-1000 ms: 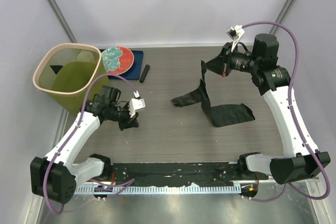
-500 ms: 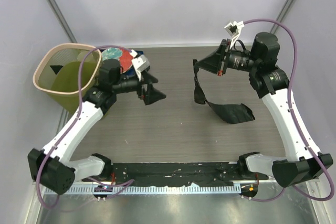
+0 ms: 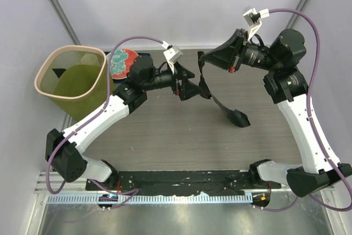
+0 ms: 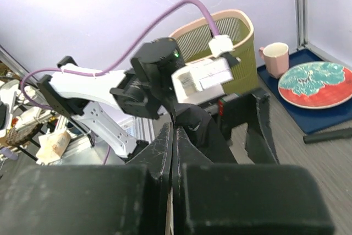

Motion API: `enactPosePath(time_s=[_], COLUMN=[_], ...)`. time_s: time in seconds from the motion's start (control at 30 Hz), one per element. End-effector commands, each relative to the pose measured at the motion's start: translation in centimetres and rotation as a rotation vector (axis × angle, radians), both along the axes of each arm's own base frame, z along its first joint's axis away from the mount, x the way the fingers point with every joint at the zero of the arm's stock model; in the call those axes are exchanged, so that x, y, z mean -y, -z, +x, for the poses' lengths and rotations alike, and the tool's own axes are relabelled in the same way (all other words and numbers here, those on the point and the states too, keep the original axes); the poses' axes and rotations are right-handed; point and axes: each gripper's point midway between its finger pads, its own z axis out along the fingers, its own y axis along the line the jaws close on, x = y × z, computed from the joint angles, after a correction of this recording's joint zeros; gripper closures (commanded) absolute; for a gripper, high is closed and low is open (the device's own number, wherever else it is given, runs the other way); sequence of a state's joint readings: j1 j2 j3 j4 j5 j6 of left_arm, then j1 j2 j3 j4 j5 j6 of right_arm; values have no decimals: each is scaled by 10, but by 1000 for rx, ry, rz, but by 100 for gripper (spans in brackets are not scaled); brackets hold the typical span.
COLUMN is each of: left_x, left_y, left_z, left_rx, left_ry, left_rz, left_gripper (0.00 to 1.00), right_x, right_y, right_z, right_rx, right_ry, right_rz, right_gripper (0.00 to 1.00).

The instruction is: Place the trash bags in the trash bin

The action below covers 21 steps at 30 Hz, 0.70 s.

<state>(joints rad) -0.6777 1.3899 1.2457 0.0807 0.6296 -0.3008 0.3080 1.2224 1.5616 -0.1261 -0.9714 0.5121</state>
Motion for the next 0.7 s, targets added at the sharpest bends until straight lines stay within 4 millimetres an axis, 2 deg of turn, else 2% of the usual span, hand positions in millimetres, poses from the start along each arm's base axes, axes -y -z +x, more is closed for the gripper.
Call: enactPosePath(time_s=[0.0,0.07,0.17,0.2,0.23,0.27,0.3,0.33,0.37,0.4,0.43,0.47,0.5,0.57,0.6,0.67], left_x=[16,18,20,19,15,12,8,-2,-8,-16,-28,-34,-42,-55,-62,-68], left_y=[-33,-34,-44,-46,-52,-52,-44,-48,-46,-26,-29,-23,-8,-8,-3,-5], left_z=[4,3,-16,-31,-41,-49,-55,-63,-69,-76,-90,-97,-105,-119,-126,-137], left_rx=[42,38,48,59,70,78,43,63,69,65,95,98,94,131,112,109], left_ry=[46,57,160,240,271,305,314,310,313,330,346,353,369,387,399,424], left_rz=[-107,-117,-139,-145,-153,-147,-112,-99,-78,-8,11,38,94,127,159,167], left_gripper=[0,0,33,56,69,81,91,100,100,100,100,100,100,100,100,100], right_x=[-3,-3,-2,-1,0,4,8,13,27,33,39,45,53,55,54,48], right_y=[-38,-45,-52,-53,-52,-53,-51,-52,-51,-51,-50,-48,-42,-27,-9,12], right_z=[-22,-25,-26,-26,-25,-21,-15,-10,6,12,19,26,37,47,56,62], right_rx=[66,48,70,73,74,79,69,66,73,71,72,65,58,31,-5,-71], right_ry=[-65,-71,-67,-60,-52,-26,0,27,90,119,146,173,203,213,212,179], right_rz=[72,84,88,86,85,84,82,83,76,74,71,70,61,44,27,36], right_gripper=[99,99,99,99,99,99,99,99,99,99,99,99,99,99,99,99])
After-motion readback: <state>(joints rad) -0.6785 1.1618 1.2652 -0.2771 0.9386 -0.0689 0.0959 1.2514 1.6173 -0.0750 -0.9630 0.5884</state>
